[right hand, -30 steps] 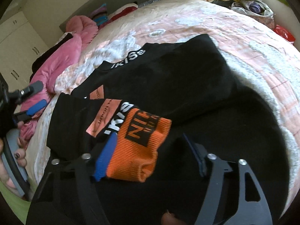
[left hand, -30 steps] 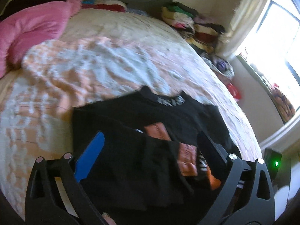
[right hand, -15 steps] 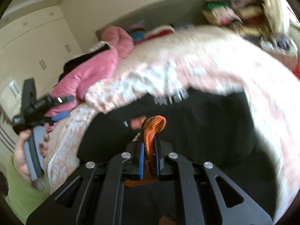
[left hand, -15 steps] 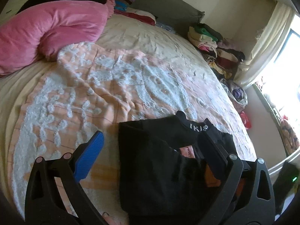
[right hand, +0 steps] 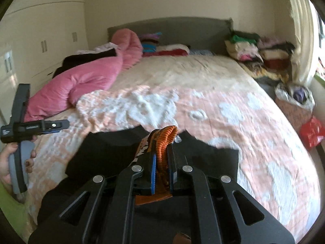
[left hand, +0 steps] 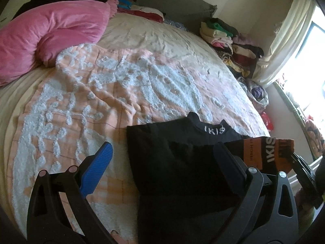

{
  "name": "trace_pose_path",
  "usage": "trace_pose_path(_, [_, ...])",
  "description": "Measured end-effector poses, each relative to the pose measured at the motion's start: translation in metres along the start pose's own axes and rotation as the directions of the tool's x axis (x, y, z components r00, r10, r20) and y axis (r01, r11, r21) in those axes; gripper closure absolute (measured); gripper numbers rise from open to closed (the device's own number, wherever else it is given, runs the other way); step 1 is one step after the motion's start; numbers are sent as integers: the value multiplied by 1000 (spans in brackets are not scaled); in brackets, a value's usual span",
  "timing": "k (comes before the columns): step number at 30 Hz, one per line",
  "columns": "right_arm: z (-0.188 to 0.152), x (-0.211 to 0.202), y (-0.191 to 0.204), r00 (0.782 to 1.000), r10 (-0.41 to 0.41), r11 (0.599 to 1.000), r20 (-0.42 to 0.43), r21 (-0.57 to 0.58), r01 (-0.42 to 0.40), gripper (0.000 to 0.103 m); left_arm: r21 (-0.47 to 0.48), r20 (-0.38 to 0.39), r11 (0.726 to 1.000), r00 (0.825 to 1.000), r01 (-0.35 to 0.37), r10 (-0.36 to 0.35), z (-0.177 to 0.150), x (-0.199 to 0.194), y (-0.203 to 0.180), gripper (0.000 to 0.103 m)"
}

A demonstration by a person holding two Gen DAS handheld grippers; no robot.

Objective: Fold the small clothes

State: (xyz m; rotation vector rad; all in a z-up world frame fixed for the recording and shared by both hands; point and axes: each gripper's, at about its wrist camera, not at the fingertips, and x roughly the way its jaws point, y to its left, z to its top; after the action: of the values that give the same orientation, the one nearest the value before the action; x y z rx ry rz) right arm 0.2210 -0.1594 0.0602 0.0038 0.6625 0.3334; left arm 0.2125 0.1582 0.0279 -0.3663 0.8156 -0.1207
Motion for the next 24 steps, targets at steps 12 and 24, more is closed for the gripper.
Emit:
trace_pose_path(12, [-30, 20, -27, 995, -48, 991, -84, 124, 58, 95, 98, -65, 995, 998, -10, 16, -21, 23, -27, 10])
trace_pose_path(24, [-39, 30, -31, 986, -98, 983, -135, 145, 117, 92, 232, -141, 973, 989, -2, 36, -49, 45, -64, 10])
